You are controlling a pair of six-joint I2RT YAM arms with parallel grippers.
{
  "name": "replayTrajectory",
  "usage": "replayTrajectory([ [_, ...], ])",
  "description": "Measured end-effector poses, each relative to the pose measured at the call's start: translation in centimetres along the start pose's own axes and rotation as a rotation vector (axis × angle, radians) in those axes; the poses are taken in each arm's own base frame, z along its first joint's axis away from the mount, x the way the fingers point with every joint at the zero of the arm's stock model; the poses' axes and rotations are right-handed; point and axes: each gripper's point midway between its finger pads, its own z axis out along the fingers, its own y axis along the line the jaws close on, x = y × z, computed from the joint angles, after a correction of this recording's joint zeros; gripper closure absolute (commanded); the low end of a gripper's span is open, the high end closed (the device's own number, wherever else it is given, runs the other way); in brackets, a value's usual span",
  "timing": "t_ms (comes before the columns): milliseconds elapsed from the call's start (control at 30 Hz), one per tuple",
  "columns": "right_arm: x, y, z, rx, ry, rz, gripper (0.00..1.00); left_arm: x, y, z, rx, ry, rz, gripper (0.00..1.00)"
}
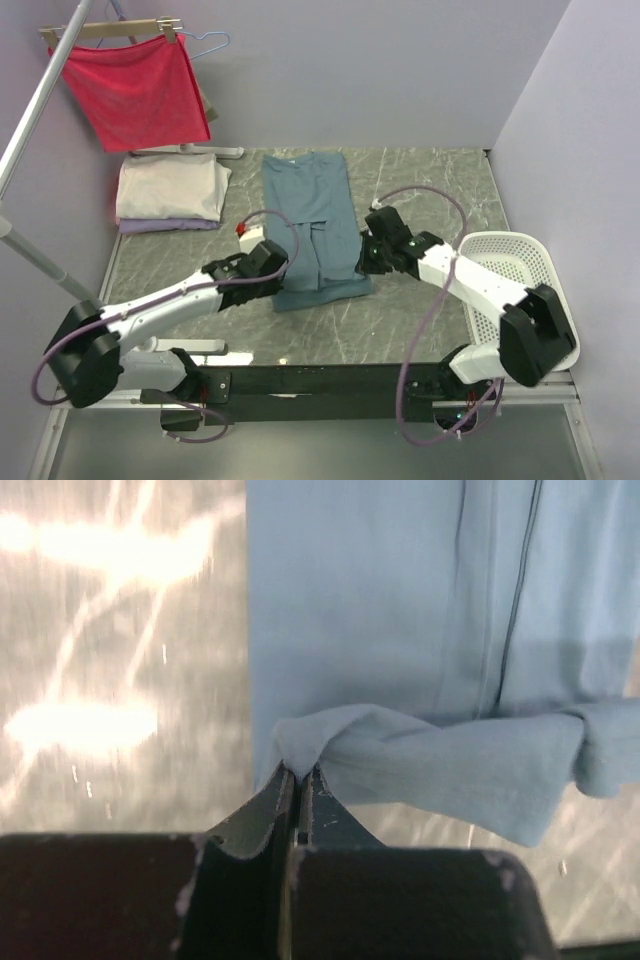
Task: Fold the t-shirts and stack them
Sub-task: Fold the folded rectangular tshirt in 1/3 of the way
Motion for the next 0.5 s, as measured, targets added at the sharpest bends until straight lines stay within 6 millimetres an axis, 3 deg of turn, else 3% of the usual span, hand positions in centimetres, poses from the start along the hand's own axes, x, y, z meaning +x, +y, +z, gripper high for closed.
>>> replayTrajectory([
  [267,-4.2,0.1,4.6,0.02,0.032,-0.016,1.0,-4.9,-1.0,5.4,-0.026,-0.017,0.038,0.99],
  [500,-8.4,0.7,8.3,0.014,0.028,-0.014,1.0,-7.3,0.3,9.6,-0.057,0.007,0.051,0.99],
])
